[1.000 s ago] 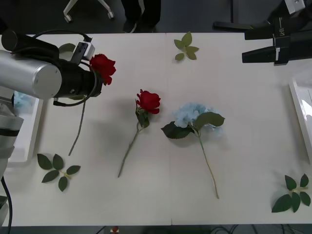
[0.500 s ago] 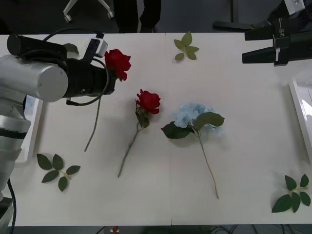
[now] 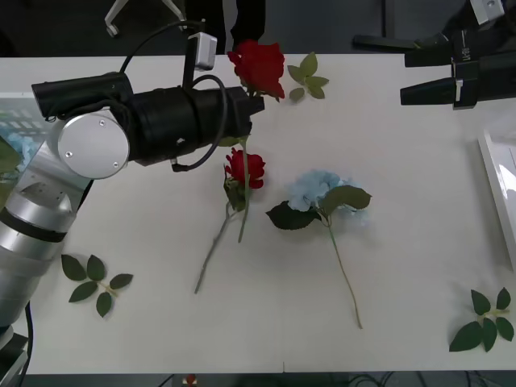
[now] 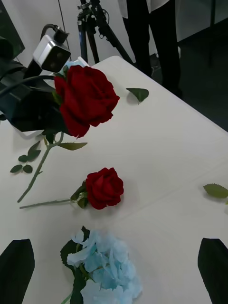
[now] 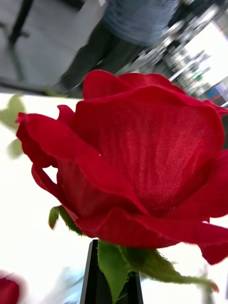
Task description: Place the red flowers into the right box and the blue flowers into the left box. If a person shows an open palm, hand one flower to the person first, then continue sorting.
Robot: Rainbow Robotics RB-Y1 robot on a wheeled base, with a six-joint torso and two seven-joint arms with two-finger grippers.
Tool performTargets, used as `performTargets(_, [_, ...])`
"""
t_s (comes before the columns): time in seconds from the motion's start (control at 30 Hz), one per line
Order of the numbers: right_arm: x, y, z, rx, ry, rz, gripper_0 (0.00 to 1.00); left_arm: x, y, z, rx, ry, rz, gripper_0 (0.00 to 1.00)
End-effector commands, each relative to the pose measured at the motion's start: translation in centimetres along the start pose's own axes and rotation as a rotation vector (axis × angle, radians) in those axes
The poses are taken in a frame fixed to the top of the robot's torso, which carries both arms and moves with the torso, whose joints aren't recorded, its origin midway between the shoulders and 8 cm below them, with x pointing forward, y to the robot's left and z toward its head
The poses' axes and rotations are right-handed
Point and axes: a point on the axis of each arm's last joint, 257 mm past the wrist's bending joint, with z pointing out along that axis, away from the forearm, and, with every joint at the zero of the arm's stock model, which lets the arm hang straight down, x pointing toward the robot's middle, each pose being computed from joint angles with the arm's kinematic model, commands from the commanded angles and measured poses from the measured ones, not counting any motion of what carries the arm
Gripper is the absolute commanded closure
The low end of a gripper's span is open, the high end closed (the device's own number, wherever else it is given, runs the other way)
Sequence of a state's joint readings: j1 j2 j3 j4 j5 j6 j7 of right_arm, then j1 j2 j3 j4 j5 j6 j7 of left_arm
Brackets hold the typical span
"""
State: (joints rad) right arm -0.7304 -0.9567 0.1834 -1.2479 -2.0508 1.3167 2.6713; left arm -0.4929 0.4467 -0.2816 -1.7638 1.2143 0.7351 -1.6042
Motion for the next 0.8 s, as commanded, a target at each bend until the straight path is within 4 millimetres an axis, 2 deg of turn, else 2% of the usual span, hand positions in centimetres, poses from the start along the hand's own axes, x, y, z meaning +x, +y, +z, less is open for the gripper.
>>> performTargets(0.03, [-0.5, 0.3, -0.8, 0.003, 0.009, -0.057, 0.00, -4.2, -7.2, 1.3, 0.154, -0.126, 0.020, 1.00])
performTargets(0.23, [-0.5, 0.3, -0.8, 0.003, 0.009, -0.057, 0.00, -7.5, -12.0, 2.5, 0.250, -0.254, -0.039, 1.00])
performTargets(0.37, [-0.5, 0.3, -0.8, 0.003, 0.009, -0.057, 0.00, -9.4, -14.2, 2.7, 0.292, -0.318, -0.058, 1.00])
performTargets(0.4, [0.9, 0.6, 0.2, -0.012, 0.001, -0.019, 0.00, -10.1, -14.8, 2.7, 0.303, -0.337, -0.061, 1.00])
performTargets(0.47, [1.3, 0.4, -0.1, -0.003, 0.000, -0.007, 0.00, -10.6, -15.3, 2.7, 0.311, -0.355, -0.067, 1.00])
performTargets(0.5, [0.6, 0.2, -0.3, 0.002, -0.018, -0.009, 0.00, -10.9, -15.6, 2.6, 0.317, -0.366, -0.072, 1.00])
performTargets(0.7, [-0.9, 0.1, -1.2, 0.009, -0.037, -0.039, 0.00, -11.2, -15.5, 2.6, 0.315, -0.376, -0.074, 1.00])
performTargets(0.8, [-0.2, 0.4, -1.8, 0.000, -0.011, -0.039, 0.00, -11.1, -15.5, 2.6, 0.315, -0.374, -0.074, 1.00])
